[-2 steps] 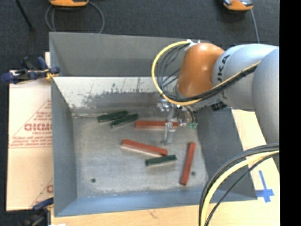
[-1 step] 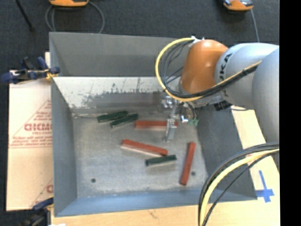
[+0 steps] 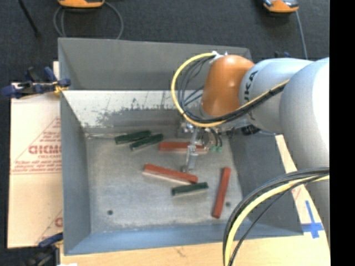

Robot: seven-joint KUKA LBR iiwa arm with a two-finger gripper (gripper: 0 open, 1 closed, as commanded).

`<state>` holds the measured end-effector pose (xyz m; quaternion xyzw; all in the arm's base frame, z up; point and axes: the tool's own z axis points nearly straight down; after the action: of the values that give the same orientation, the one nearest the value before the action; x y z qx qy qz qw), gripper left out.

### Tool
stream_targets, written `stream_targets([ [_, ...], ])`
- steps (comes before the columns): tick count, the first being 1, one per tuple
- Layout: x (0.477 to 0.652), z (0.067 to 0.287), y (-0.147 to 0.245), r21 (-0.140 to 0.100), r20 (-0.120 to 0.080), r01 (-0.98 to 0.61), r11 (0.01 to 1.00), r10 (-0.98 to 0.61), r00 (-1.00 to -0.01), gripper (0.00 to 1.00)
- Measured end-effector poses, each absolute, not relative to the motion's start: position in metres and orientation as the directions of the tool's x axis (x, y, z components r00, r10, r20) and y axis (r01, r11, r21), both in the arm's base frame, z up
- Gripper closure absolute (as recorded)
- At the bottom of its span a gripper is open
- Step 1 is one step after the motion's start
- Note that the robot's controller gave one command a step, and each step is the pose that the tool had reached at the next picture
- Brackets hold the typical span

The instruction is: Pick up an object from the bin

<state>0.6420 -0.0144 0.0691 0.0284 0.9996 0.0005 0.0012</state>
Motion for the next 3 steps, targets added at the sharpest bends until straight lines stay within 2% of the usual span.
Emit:
stream_targets([
  [1, 0.644, 0.071, -0.016, -0.002, -0.007, 0.054, 0.999, 0.054, -0.999, 0.00],
  [2, 0.644, 0.071, -0.016, -0.002, -0.007, 0.053, 0.999, 0.053, -0.999, 1.00],
  [3, 0.645, 0.083, -0.018, -0.002, -0.007, 0.053, 0.999, 0.053, -0.999, 1.00],
])
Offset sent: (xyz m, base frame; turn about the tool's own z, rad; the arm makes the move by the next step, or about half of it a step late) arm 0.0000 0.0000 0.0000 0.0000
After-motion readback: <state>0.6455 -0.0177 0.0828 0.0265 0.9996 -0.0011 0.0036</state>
